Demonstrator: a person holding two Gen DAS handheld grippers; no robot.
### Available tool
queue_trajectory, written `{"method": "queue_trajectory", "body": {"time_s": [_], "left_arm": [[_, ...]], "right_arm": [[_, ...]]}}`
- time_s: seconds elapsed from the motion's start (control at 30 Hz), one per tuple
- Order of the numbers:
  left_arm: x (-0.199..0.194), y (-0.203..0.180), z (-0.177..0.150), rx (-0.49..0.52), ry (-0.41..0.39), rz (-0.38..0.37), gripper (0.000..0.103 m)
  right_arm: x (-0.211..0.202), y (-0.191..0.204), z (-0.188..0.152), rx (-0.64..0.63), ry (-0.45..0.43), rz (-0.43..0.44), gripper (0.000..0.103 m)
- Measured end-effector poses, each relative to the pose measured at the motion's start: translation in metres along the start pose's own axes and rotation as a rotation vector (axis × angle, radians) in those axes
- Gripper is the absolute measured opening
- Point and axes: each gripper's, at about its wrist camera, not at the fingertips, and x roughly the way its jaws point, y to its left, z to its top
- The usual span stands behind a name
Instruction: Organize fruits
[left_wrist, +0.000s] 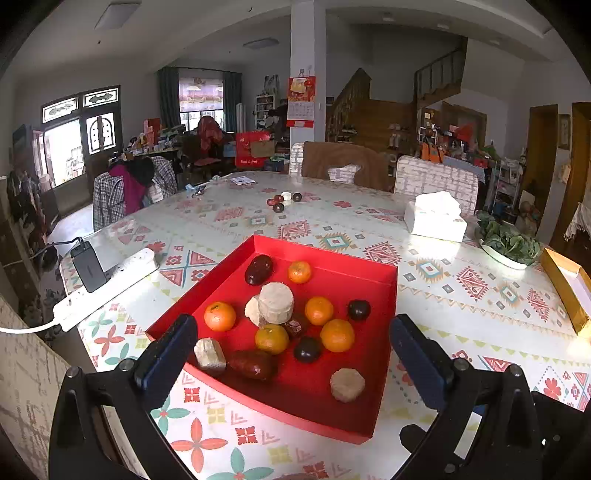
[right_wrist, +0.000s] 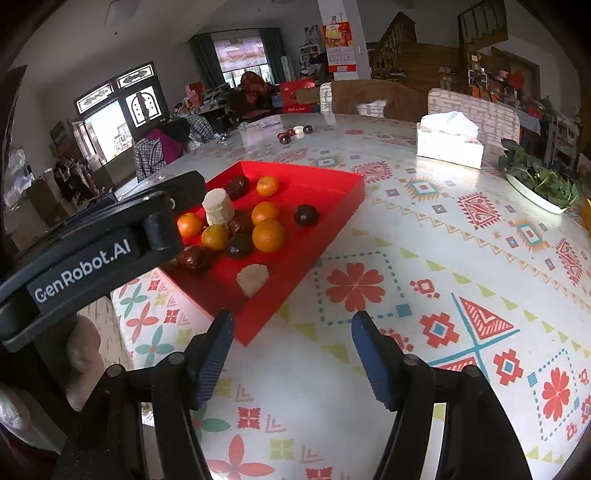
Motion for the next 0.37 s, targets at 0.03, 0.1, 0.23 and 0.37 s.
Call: {"method": "queue_trajectory", "body": {"time_s": [0.03, 0.1, 0.23, 0.37], "left_arm": [[0.0018, 0.0008, 0.0005, -0.001, 0.002, 0.0, 0.103], [0.0031, 0.0021, 0.0004, -0.003, 0.007, -0.003, 0.103], [0.0047, 0.0023, 0.0, -0.001, 0.012, -0.004, 0.103], [0.0056, 0.0018, -0.0005, 0.003, 0.014, -0.006, 0.103]], "right_arm": [[0.0013, 0.0002, 0.0001, -0.001, 0.003, -0.001, 0.071], [0.0036, 0.0008, 0.0002, 0.001, 0.007, -0.003, 0.071], [0.0066, 0.0014, -0.0004, 0.001, 0.016, -0.003, 0.071], [0.0071, 0.002, -0.0013, -0.001, 0.017, 0.0, 0.071]]}}
